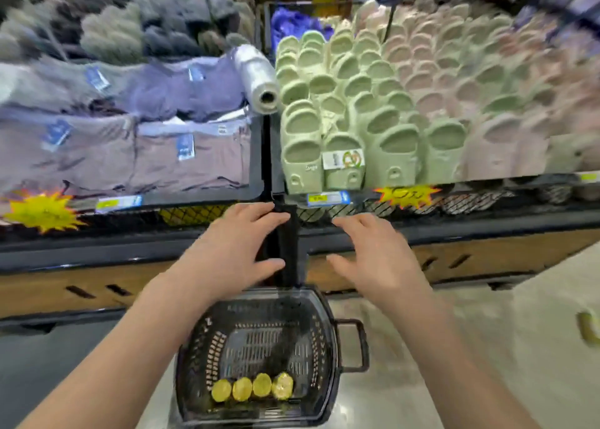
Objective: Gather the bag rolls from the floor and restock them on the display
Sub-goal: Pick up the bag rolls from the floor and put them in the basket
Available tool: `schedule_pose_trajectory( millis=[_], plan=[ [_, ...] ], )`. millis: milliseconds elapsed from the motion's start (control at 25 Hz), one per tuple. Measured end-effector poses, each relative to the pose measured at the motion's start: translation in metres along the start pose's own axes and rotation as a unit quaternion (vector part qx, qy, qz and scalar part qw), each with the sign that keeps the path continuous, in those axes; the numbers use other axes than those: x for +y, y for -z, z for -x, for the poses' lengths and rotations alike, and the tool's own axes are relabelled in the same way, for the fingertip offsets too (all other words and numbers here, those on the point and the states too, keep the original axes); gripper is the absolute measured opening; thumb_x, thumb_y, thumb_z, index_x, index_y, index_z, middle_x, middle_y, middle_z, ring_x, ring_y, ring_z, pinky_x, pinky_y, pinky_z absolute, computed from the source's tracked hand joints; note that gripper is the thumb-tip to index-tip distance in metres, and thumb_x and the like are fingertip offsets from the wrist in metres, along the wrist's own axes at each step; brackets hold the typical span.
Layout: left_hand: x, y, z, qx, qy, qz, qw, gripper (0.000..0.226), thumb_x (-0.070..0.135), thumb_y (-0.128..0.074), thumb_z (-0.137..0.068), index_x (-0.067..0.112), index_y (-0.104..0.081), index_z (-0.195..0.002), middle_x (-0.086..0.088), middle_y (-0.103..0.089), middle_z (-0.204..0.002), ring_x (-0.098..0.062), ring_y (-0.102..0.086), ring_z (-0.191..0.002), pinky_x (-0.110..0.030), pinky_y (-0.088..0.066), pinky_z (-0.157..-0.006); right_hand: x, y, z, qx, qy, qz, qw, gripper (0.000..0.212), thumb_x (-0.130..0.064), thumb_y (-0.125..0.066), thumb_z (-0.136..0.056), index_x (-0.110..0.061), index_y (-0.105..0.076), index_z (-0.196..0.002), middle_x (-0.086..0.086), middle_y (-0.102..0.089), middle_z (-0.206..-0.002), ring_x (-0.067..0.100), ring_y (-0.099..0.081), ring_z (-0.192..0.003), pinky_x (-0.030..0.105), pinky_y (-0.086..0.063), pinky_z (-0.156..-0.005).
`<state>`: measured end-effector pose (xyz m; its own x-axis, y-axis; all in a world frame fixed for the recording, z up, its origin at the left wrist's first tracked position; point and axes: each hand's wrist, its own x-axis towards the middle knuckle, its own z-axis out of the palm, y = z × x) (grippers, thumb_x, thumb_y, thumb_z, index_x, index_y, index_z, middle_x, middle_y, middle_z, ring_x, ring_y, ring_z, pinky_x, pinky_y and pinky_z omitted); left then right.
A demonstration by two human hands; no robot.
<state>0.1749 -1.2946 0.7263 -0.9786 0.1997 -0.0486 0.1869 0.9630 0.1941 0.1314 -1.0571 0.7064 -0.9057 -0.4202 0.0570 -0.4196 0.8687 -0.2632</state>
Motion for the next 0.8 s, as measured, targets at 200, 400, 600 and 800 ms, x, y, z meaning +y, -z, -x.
schedule_pose_trajectory(
  millis=[200, 400, 600, 800],
  plan=[
    [0.080, 0.075, -0.017, 0.071, -0.092, -0.024, 0.993, 0.077, 0.062, -0.055, -0.080, 0.034, -0.040, -0.150, 0.000, -0.039, -0.156, -0.028, -0.036, -0.141, -0.043, -0.034, -0.116, 0.032, 0.113, 0.053, 0.072, -0.050, 0.023, 0.996, 0.062, -0.051, -0.066, -0.090, -0.031, -0.047, -0.145, -0.001, -0.051, -0.135, 0.025, -0.048, -0.127, 0.040, -0.046, -0.101],
    [0.143, 0.083, -0.042, 0.049, -0.188, -0.021, 0.981, 0.073, 0.055, -0.064, -0.088, 0.038, -0.034, -0.152, 0.004, -0.030, -0.161, -0.024, -0.028, -0.146, -0.040, -0.029, -0.119, 0.056, 0.147, 0.108, 0.100, -0.144, 0.039, 0.984, 0.063, -0.054, -0.063, -0.091, -0.036, -0.042, -0.148, -0.004, -0.045, -0.141, 0.021, -0.045, -0.130, 0.039, -0.044, -0.102],
    [0.209, 0.079, -0.065, 0.012, -0.306, -0.020, 0.952, 0.072, 0.059, -0.060, -0.090, 0.042, -0.030, -0.153, 0.008, -0.025, -0.162, -0.020, -0.022, -0.148, -0.038, -0.029, -0.119, 0.069, 0.163, 0.169, 0.121, -0.271, 0.055, 0.953, 0.065, -0.053, -0.063, -0.091, -0.037, -0.040, -0.149, -0.005, -0.043, -0.144, 0.020, -0.045, -0.130, 0.038, -0.046, -0.102],
    [0.296, 0.055, -0.080, -0.025, -0.405, -0.014, 0.914, 0.072, 0.059, -0.059, -0.091, 0.041, -0.029, -0.154, 0.008, -0.022, -0.163, -0.022, -0.022, -0.148, -0.040, -0.028, -0.120, 0.103, 0.159, 0.242, 0.126, -0.378, 0.059, 0.915, 0.064, -0.052, -0.063, -0.090, -0.037, -0.042, -0.149, -0.005, -0.043, -0.144, 0.018, -0.047, -0.129, 0.035, -0.047, -0.098]
  ],
)
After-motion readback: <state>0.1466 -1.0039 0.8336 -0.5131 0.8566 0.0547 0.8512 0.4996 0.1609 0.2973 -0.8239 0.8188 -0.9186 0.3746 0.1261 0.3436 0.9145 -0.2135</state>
